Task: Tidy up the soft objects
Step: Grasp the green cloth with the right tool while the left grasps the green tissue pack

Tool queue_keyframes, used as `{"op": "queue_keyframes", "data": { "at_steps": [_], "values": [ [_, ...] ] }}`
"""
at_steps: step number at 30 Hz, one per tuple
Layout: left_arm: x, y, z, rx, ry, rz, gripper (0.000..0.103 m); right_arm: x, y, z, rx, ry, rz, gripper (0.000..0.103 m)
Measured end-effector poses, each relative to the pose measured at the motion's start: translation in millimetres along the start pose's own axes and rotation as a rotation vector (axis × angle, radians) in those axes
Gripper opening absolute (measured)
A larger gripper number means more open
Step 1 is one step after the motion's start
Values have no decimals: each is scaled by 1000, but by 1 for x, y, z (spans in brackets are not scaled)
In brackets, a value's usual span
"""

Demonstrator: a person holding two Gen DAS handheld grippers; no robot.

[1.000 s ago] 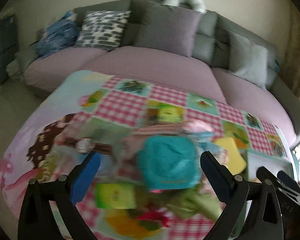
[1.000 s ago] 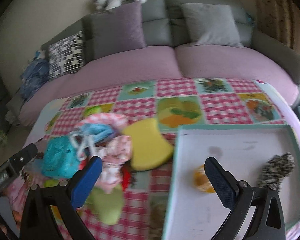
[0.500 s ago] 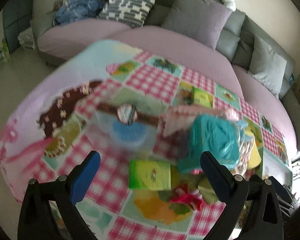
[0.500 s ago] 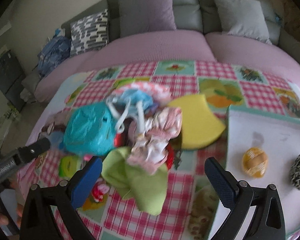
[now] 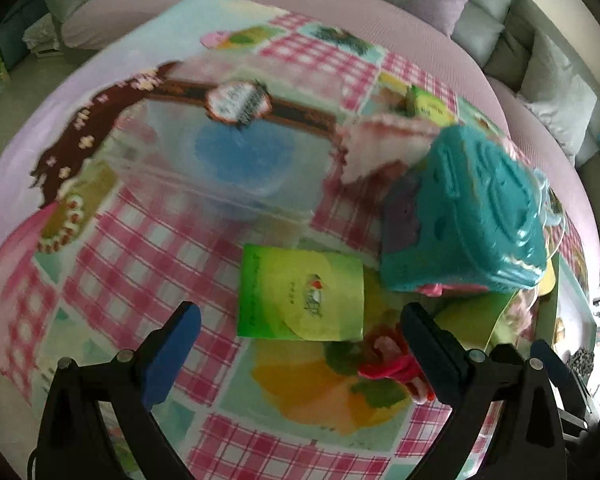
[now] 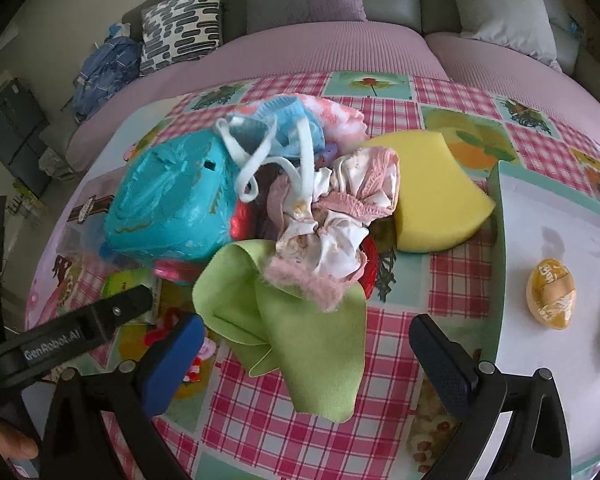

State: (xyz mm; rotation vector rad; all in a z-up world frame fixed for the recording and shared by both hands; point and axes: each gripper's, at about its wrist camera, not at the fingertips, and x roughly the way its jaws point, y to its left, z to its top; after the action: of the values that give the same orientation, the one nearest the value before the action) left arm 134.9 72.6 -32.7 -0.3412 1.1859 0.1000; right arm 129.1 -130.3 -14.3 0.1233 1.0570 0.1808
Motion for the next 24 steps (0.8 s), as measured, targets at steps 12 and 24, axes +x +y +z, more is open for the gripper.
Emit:
{"op": "queue_keyframes", "data": {
  "at_steps": [12, 24],
  "values": [
    [20, -11, 9, 21, 12, 45, 100, 12, 11, -2, -12, 9, 48, 97],
    [27, -16, 14, 56, -5, 78, 85, 31, 19, -4, -19, 39, 6, 62]
  ]
}}
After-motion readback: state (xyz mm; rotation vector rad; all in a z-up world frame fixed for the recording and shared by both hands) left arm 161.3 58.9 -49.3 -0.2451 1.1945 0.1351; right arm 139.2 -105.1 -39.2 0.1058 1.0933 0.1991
